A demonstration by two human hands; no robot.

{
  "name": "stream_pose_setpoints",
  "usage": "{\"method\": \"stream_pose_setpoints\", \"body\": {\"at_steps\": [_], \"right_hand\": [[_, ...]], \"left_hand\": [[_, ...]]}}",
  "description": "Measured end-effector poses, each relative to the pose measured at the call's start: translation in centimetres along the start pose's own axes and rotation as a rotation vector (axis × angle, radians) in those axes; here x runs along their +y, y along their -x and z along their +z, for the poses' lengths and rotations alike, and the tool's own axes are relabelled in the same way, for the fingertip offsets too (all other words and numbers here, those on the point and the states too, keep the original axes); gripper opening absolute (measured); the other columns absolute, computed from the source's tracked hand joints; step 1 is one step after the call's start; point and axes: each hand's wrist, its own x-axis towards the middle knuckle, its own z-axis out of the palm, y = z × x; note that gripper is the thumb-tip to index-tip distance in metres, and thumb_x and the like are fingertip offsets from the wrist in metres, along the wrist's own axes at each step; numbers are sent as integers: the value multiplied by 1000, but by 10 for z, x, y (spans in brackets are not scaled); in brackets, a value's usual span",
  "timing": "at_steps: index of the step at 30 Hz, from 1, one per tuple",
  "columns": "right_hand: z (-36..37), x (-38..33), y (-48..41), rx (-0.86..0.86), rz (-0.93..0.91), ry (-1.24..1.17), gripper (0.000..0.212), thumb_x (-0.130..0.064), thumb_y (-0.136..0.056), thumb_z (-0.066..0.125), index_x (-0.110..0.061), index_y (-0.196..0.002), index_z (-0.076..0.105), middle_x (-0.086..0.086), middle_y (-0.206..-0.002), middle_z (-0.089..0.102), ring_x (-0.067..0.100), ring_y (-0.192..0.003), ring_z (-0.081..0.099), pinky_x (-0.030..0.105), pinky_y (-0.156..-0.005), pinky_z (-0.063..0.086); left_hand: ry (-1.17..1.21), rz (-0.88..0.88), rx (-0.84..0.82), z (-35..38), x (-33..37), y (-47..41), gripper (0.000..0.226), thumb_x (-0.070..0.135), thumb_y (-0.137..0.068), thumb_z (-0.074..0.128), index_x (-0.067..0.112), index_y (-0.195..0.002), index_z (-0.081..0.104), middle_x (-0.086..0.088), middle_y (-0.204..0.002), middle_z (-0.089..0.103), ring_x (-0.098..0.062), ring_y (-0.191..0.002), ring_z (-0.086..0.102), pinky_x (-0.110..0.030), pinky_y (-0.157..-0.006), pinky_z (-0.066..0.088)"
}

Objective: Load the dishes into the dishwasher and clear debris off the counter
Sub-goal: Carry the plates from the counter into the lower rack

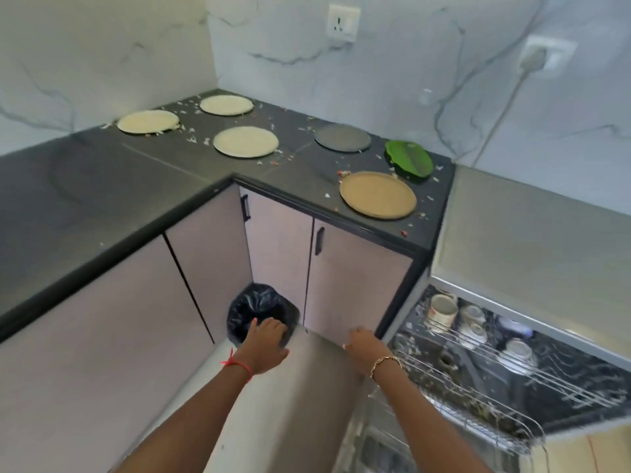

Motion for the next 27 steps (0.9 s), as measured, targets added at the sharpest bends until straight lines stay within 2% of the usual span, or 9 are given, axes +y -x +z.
{"method": "stream_pose_setpoints", "body": {"at_steps": [6, 9, 12, 15, 21, 24, 27], "right_hand": [[-27, -55, -45, 113, -45, 111, 40, -25, -101, 26, -1, -130, 40, 14, -132, 39, 30, -123, 37, 37, -100, 39], [-46, -58, -65, 241, -94, 195, 52, -24, -97, 9, -1, -126, 46, 16, -129, 43, 33, -117, 39, 37, -98, 38], [-75, -54, -86, 348, -89, 169, 43, -19, -100, 18, 1, -121, 50, 16, -127, 45, 32, -116, 41, 38, -98, 37], [-103, -42, -105, 484, -33, 126, 46, -24, -98, 15, -2, -123, 47, 15, -128, 47, 29, -116, 42, 34, -100, 39], [-148, -2, -151, 611, 83, 50, 37, -25, -97, 27, -5, -120, 49, 13, -123, 49, 26, -111, 48, 31, -93, 42], [-175, 20, -181, 616, 146, 2, 31, -20, -97, 37, -1, -116, 52, 18, -119, 52, 32, -109, 49, 38, -91, 42], [-195, 53, -215, 569, 157, 88, 34, -18, -97, 29, -5, -111, 57, 14, -124, 50, 29, -111, 45, 35, -93, 39]], "left_hand": [[7, 8, 57, -41, -71, -30, 53, 37, -94, 44, 17, -141, 31, 2, -149, 29, -16, -141, 18, -42, -116, 9], [29, 23, 126, -58, -82, -52, 49, 36, -95, 43, 17, -140, 32, 2, -147, 30, -16, -139, 20, -41, -116, 7], [58, 58, 188, -76, -85, -79, 47, 36, -95, 44, 18, -138, 34, 3, -144, 34, -15, -137, 24, -40, -115, 7], [81, 93, 216, -94, -83, -108, 47, 34, -95, 44, 17, -138, 34, 3, -144, 33, -15, -138, 22, -40, -116, 5], [96, 163, 283, -124, -74, -179, 48, 32, -95, 46, 15, -138, 36, 2, -143, 34, -15, -138, 22, -40, -116, 6], [160, 167, 316, -136, -69, -222, 49, 32, -94, 48, 14, -138, 36, 0, -146, 32, -17, -140, 21, -39, -117, 7], [241, 149, 338, -152, -60, -268, 50, 31, -93, 51, 14, -138, 37, -2, -148, 31, -18, -141, 19, -37, -118, 9]]}}
